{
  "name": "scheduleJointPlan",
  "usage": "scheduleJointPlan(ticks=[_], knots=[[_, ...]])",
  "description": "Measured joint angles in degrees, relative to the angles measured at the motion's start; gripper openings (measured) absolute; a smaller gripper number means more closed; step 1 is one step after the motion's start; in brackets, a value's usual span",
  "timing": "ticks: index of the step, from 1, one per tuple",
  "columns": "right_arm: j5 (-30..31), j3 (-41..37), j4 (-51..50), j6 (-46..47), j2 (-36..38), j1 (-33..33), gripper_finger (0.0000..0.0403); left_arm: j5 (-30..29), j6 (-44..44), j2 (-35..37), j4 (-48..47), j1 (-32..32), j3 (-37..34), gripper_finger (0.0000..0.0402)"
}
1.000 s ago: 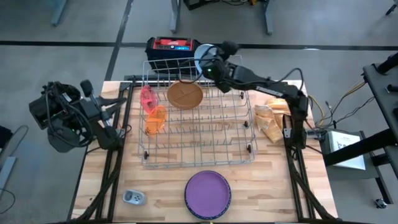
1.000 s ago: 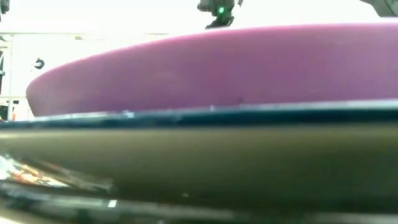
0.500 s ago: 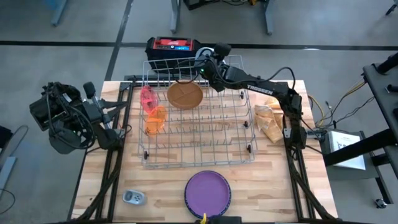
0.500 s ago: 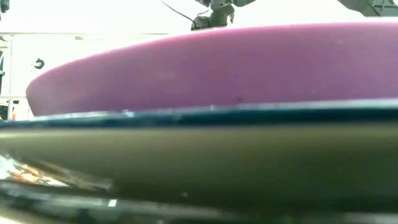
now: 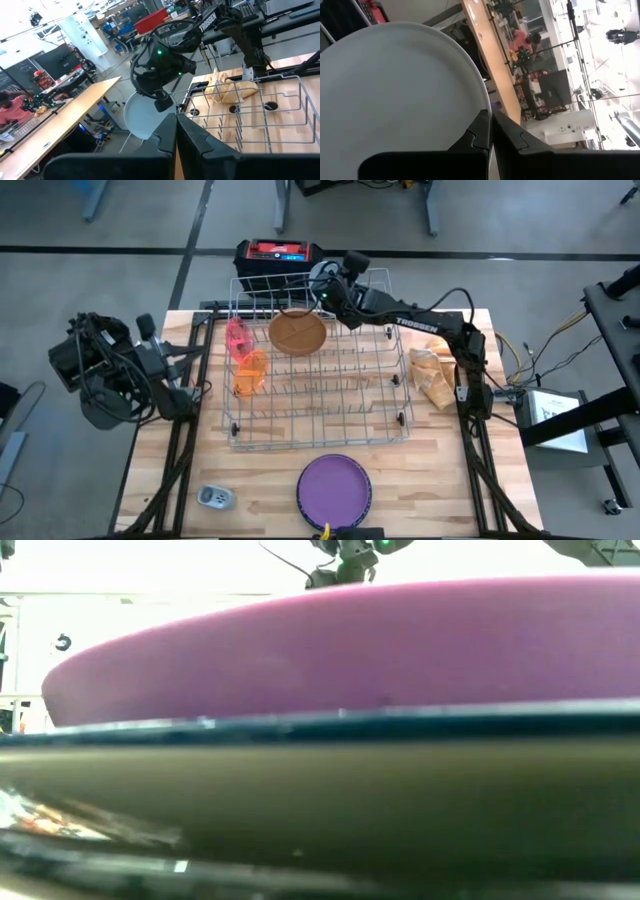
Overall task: Sort dishes
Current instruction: Put the gray plate into the dish rack
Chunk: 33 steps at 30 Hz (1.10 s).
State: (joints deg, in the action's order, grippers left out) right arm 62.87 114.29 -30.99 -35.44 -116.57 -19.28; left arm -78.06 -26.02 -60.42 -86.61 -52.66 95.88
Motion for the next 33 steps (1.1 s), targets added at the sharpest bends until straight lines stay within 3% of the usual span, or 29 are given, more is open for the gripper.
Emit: scheduleJointPlan(ticks=[33], knots=[[-4.4, -4.1, 0.2, 3.3, 0.2, 0.9, 0.0006, 1.2, 0.0, -3.3, 0.0, 0.0, 0.0, 0.0000]])
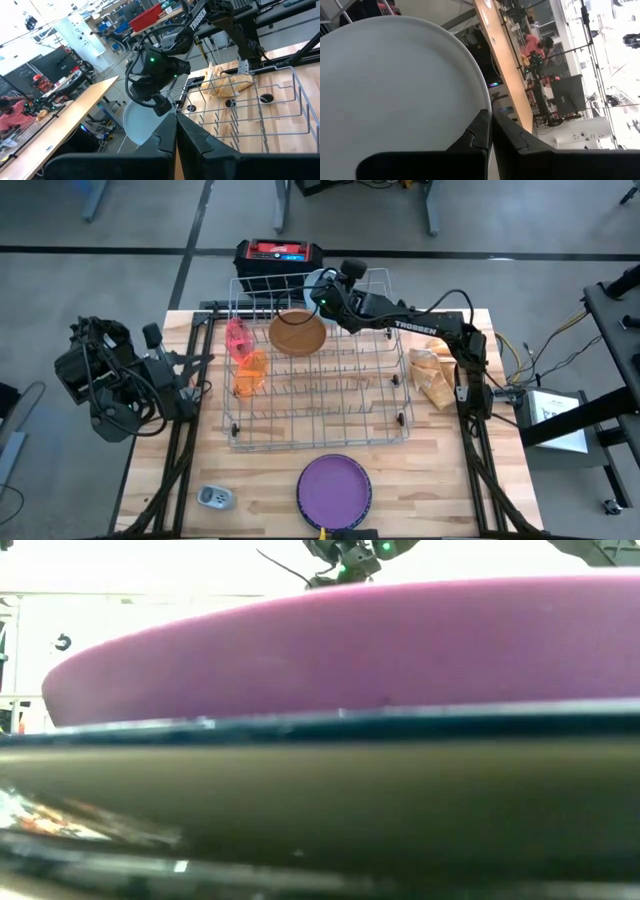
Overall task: Sort dishes
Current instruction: Put the gray plate into the dish rack
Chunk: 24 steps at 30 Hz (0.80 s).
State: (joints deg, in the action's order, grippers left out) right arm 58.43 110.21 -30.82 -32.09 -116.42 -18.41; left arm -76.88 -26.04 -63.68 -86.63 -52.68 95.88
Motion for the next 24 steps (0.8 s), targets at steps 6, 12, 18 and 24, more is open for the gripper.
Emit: scheduleJointPlan(ticks=[6, 12, 18, 24], knots=[[-0.5, 0.0, -0.2, -0.9, 0.0, 0.0, 0.0050, 0.0, 0.0, 0.0, -0.3, 0.0, 0.0, 0.0000], [-1.1, 0.0, -0.3, -1.0, -0.1, 0.1, 0.0104, 0.0, 0.0, 0.0, -0.4, 0.0, 0.0, 0.0000], [-1.2, 0.0, -0.3, -1.1, -0.2, 0.6, 0.0144, 0.0, 0.0, 0.0, -0.5, 0.0, 0.0, 0.0000], [-1.1, 0.0, -0.3, -1.1, -0.2, 0.9, 0.0171, 0.0, 0.0, 0.0, -0.5, 0.0, 0.0, 0.0000]])
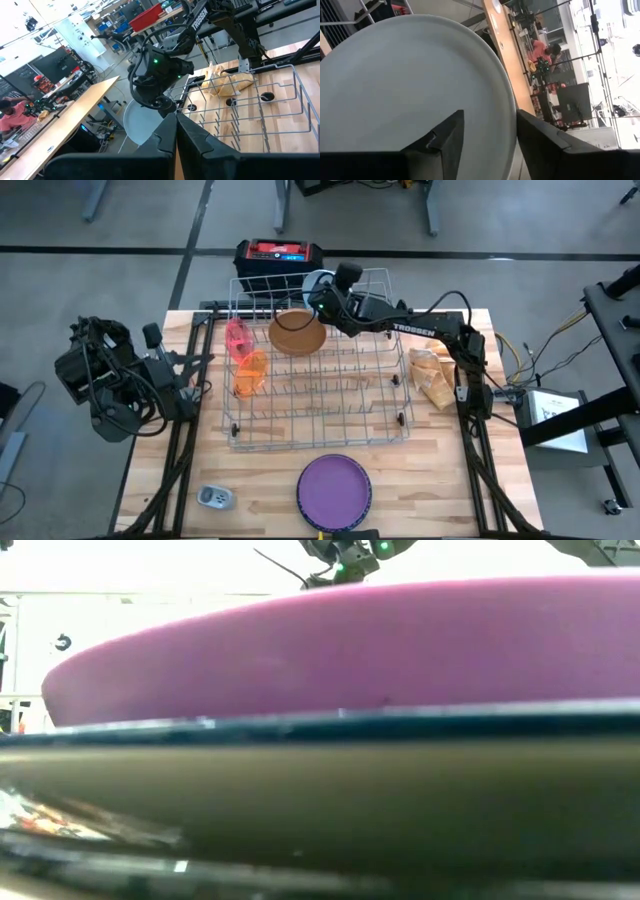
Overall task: Sort dishes
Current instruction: Put the gray plate into the dish rack, then put the violet plate into the dish rack
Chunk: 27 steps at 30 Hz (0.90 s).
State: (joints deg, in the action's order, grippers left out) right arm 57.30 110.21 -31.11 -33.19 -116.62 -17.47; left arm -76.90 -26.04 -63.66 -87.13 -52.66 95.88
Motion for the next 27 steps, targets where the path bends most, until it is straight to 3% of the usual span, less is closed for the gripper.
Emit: scheduleJointPlan(ticks=[27], knots=[[-4.2, 0.0, -0.1, 1.7, 0.0, 2.6, 0.0196, 0.0, 0.0, 0.0, -0.1, 0.0, 0.0, 0.0000]])
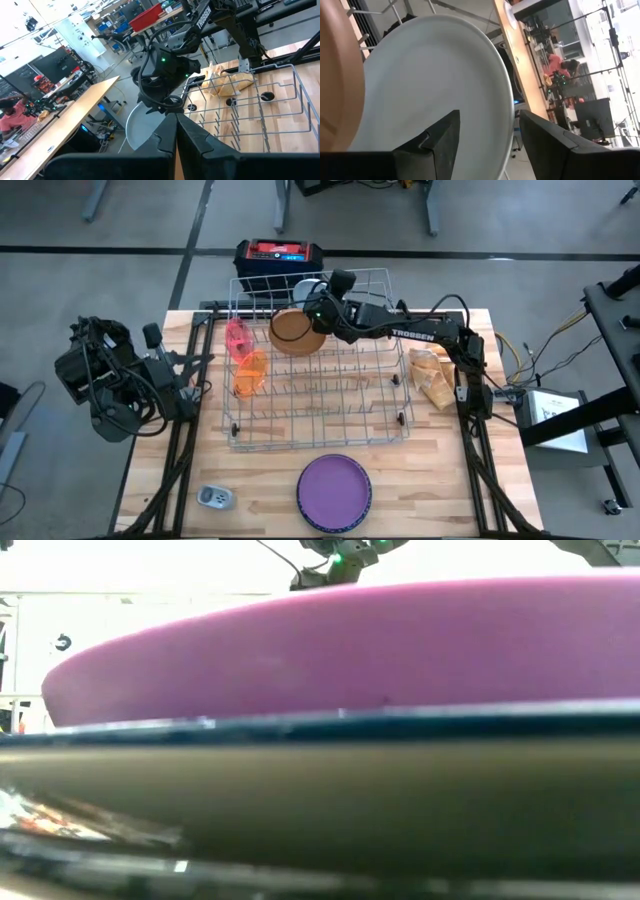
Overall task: Sort dishes
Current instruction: Put the violet plate into the dish rack
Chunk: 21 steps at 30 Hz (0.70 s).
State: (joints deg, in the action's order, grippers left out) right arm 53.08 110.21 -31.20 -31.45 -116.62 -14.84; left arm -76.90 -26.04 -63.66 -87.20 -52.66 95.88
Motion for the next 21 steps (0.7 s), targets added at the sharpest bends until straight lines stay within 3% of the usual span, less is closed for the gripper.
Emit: scheduleJointPlan(ticks=[21], knots=[[-1.1, 0.0, 0.1, 1.0, 0.0, 0.0, 0.0296, 1.5, -0.4, 0.0, -0.4, 0.0, 0.0, 0.0000]])
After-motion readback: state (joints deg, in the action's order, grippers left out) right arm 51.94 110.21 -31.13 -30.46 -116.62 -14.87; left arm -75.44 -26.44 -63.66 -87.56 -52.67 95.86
